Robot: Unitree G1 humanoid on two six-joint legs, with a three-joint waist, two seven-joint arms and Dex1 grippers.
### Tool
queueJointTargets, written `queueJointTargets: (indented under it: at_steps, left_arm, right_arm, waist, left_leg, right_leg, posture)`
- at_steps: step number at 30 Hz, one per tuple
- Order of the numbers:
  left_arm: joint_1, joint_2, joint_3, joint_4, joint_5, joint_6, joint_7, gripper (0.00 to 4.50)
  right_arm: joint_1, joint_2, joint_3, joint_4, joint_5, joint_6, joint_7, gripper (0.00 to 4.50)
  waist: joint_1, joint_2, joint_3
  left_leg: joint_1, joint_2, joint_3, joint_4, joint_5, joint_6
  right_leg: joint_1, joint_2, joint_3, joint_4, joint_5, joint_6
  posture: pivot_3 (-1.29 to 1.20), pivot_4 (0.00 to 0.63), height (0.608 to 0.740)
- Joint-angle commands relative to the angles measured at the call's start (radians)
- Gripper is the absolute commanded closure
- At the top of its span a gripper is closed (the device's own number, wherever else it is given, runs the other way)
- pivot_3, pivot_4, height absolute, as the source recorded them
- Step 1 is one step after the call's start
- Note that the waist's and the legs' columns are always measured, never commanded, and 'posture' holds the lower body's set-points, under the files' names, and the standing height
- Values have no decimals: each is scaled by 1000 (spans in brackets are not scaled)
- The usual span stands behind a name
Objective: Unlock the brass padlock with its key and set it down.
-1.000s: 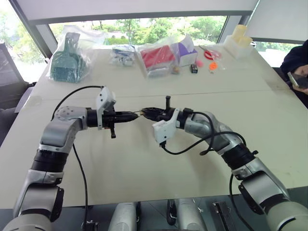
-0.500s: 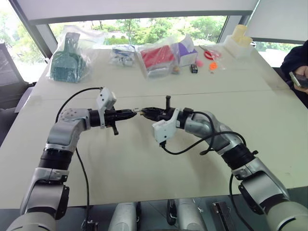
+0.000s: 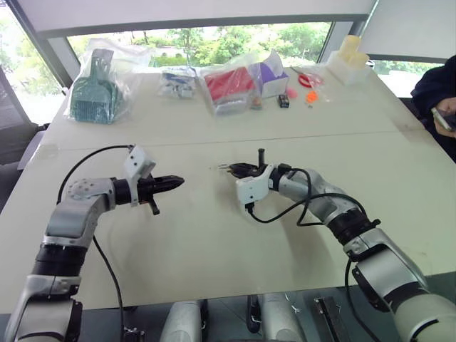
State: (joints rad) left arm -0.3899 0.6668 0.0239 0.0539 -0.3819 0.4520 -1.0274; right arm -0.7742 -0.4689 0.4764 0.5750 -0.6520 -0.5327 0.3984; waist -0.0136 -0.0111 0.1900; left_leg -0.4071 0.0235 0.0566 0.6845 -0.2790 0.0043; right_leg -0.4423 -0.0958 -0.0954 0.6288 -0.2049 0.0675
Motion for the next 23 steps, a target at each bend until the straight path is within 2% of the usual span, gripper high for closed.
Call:
queueJointTargets:
  at_steps: [1,4,5,7,12,16,19,23]
  left_arm:
    - [17,-1,36,-84,-19,10,38,4439]
    - [49,-11,44,-125,-36,26,64,4439]
    - [62,-13,42,-139,-37,29,71,4500]
    - [78,-12,36,-155,-34,29,81,4500]
    - [86,1,41,-173,-42,37,80,4500]
    - [77,17,39,-176,-39,29,68,4500]
    - [69,19,37,-172,-40,29,67,4500]
    - [70,19,40,-175,-41,28,69,4500]
  right_arm:
    - [-17,8,12,-8,3,-28,-3,4500]
    - [0,-2,14,-28,16,-36,16,4500]
    - [10,-9,13,-40,20,-38,26,3483]
    - [31,-26,6,-72,35,-40,52,2690]
    - [125,-107,-54,-255,157,30,192,126]
    - [215,-131,-161,-443,368,287,361,52]
    - [259,-116,-245,-599,573,638,488,52]
    - [283,-133,-316,-748,749,957,574,52]
  waist:
    - [0,0,0]
    - [0,0,0]
    - [0,0,0]
    - [2,0,0]
    - [6,0,0]
    - [6,0,0]
    - [5,0,0]
    - [4,0,0]
  left_leg:
    - [0,0,0,0,0,0]
    - [0,0,0,0,0,0]
    - [0,0,0,0,0,0]
    - [0,0,0,0,0,0]
    - [1,0,0,0,0,0]
    - [1,0,-1,0,0,0]
    - [1,1,-1,0,0,0]
    - [1,1,-1,0,0,0]
  right_leg:
    - [0,0,0,0,0,0]
    - [0,0,0,0,0,0]
    - [0,0,0,0,0,0]
    - [0,0,0,0,0,0]
    - [1,0,0,0,0,0]
    - [1,-1,0,0,0,0]
    - [1,0,0,0,0,0]
    - [1,0,0,0,0,0]
  posture:
    - [0,150,740]
    - [0,150,740]
    - [0,150,740]
    - [0,150,740]
    - [0,150,740]
    - [0,150,740]
    - [0,150,740]
    - [0,150,740]
